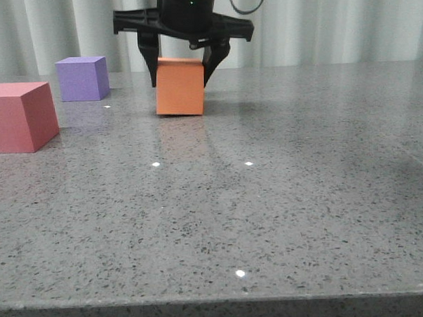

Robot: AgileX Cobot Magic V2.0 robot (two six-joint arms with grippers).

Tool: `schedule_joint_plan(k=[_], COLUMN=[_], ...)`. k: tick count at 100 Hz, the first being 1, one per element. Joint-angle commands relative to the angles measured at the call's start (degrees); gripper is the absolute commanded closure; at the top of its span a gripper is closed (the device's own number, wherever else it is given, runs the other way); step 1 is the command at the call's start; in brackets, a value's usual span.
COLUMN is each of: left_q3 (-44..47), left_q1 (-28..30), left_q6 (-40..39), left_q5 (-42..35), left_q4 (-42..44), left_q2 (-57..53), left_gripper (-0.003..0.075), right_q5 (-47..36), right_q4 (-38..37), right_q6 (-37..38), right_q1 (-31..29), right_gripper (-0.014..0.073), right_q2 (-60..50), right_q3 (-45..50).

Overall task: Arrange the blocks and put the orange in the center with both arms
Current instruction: 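Slide the orange cube with the right gripper toward the table center, then open the right gripper and lift it off the orange cube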

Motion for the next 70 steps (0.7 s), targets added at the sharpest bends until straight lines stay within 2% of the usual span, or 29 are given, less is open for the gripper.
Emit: schedule_joint_plan(k=[1, 13, 25, 33, 51, 70], left_q3=[2.45, 2.45, 2.45, 2.45, 2.45, 2.45], left_q1=[0.25, 0.25, 0.25, 0.25, 0.25, 0.25], left_q6=[-0.14, -0.14, -0.14, -0.14, -0.14, -0.14], left_q5=[-4.49, -4.49, -4.49, -4.49, -4.49, -4.49], left_q4=[-0.21, -0.21, -0.21, -0.21, -0.21, -0.21], left_q2=[-1.78, -1.78, -1.78, -1.78, -1.78, -1.78], left_gripper=[0.0739, 0.0739, 0.0739, 0.0739, 0.0739, 0.0739], right_q5=[-0.58, -0.91, -1.1, -0.76, -0.48, 1.35], right_q4=[-1.53, -1.53, -1.53, -1.53, -1.59, -1.59], right_q6=[0.62, 0.62, 0.62, 0.62, 0.15, -4.52], right_q1=[0.0, 0.0, 0.0, 0.0, -1.01, -4.11], right_gripper=[0.0215, 0.0147, 0.0004, -0.0062, -0.0073, -0.0073], right_q2=[-3.17, -3.15, -3.42, -4.01, -7.26, -12.67], right_q3=[-2.29, -2.29, -2.29, -2.29, -2.29, -2.29])
